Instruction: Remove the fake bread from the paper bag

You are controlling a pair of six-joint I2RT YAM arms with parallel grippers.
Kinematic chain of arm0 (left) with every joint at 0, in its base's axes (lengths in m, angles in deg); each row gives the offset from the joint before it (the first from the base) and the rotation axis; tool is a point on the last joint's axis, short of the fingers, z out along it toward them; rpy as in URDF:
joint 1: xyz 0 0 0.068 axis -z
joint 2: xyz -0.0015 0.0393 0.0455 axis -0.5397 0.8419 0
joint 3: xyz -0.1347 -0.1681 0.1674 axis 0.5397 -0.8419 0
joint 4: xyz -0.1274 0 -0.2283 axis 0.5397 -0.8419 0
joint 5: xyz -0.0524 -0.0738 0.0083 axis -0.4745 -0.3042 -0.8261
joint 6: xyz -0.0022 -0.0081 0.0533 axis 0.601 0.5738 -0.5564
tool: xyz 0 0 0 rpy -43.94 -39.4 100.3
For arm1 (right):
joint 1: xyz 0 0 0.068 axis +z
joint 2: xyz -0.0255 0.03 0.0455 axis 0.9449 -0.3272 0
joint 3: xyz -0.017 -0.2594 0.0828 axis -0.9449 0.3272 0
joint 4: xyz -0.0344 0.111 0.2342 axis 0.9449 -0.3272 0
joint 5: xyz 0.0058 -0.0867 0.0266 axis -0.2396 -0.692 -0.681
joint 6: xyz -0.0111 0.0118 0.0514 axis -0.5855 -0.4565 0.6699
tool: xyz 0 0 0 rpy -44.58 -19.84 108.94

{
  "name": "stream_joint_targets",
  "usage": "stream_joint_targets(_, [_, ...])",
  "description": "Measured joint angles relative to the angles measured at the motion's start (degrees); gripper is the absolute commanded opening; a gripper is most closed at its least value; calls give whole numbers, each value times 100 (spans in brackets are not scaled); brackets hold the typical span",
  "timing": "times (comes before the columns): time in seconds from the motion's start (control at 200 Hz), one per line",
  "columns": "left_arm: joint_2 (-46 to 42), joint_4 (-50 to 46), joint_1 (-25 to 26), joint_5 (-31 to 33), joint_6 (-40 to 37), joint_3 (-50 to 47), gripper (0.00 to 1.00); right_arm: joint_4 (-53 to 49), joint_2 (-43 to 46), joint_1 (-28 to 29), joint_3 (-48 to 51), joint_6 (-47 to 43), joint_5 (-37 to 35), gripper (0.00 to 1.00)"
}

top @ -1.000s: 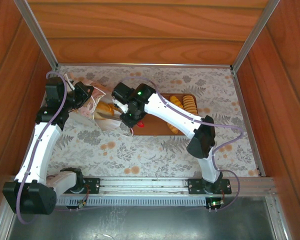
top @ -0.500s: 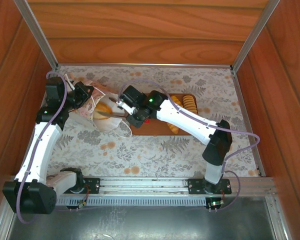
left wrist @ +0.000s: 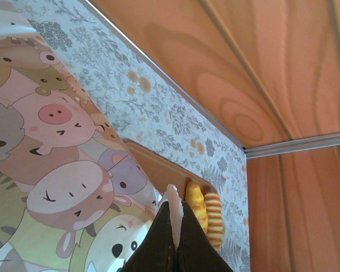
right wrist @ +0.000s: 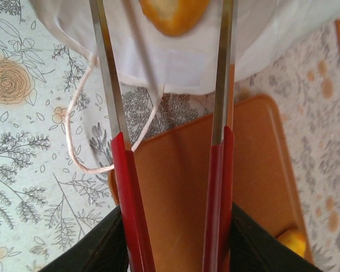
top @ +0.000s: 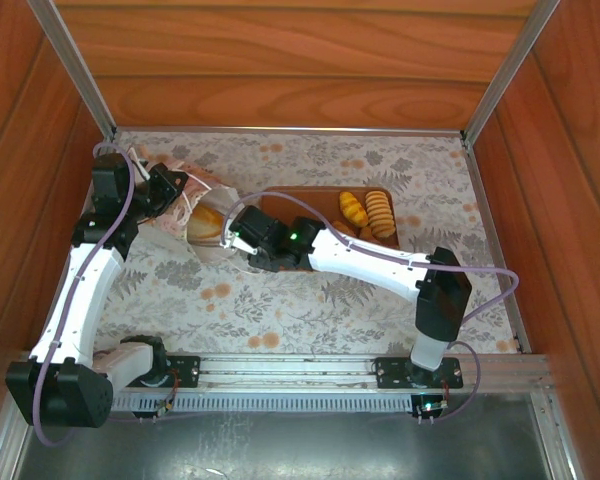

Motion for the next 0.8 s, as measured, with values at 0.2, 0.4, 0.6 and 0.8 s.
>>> stream_joint_targets(0.2, [0, 0, 0, 0, 2, 0, 0, 271, -2, 85, 31, -339, -297, 45])
stream_joint_targets(0.4, [0, 0, 0, 0, 4, 0, 0, 332, -42, 87, 31, -522, -490, 46])
stream_joint_targets(0.6, [0, 0, 0, 0, 4, 0, 0, 306, -111, 116, 33, -562, -546, 46])
stream_joint_targets(0.8, [0, 0, 2, 2, 9, 0, 0, 249, -160, 122, 92, -555, -592, 46])
